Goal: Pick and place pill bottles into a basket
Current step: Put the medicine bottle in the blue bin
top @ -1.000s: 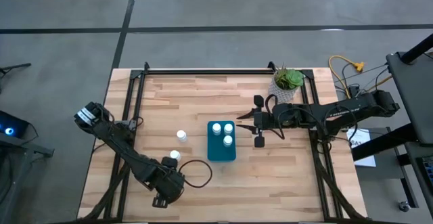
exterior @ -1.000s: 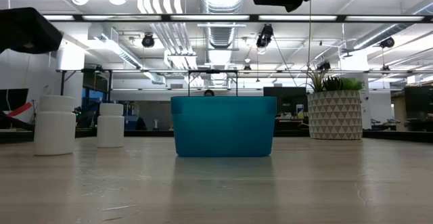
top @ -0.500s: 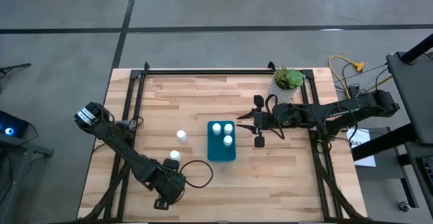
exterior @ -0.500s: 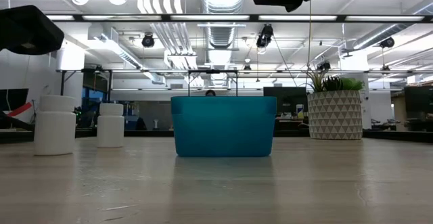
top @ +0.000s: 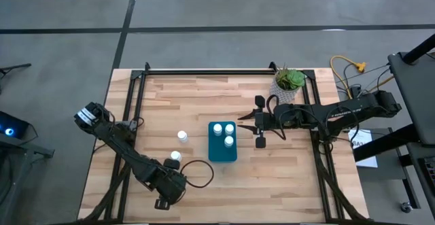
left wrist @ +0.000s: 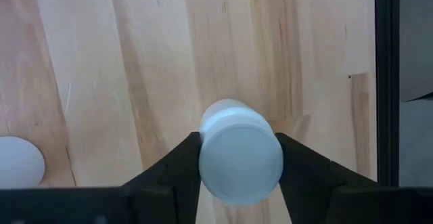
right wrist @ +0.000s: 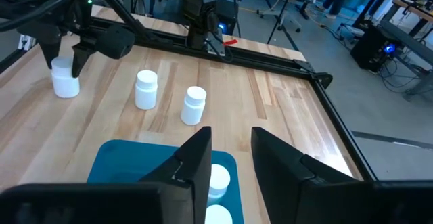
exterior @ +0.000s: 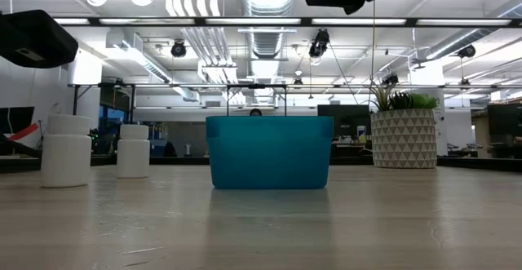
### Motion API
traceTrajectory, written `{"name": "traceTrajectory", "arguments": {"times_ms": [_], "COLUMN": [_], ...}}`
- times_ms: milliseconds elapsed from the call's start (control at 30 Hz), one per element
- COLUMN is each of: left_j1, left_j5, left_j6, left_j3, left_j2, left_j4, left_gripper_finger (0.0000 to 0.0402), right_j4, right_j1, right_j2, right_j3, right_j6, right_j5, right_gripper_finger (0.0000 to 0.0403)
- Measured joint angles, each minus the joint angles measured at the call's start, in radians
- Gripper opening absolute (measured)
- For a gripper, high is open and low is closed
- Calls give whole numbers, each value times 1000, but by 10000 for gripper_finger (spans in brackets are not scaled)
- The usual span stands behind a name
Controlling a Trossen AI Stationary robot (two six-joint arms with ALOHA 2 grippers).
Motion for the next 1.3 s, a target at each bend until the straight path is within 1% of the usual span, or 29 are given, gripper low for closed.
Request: {"name": "traceTrajectory", "arguments": {"times_ms": [300,433,600,700,833,933,1067,1300], "left_j1": [0,5,10,20,37,54,84,140], "left_j5": [3,-4,-56,-69,-82,-82,-85,-99], "left_j6": [-12,8,45,47,47,49,112,215], "left_j3": [12,29,56,65,100,142,213,307], "left_j2": [-1,-12,-36,-64,-91,-98,-99,-100], "left_j4": [-6,-8,-10,-20,-94,-179,-250,-298], "left_gripper_finger": [145,145,145,145,145,145,145,145], "right_j4": [0,0,0,0,0,1,0,0], "right_j1": [0,0,0,0,0,0,0,0], "right_j2": [0,0,0,0,0,0,0,0], "right_j3": [0,0,0,0,0,0,0,0], "right_j6": [5,11,10,8,8,8,8,8], "right_j5": [0,0,0,0,0,0,0,0], "right_gripper_finger": [100,97,90,88,90,90,86,85]}}
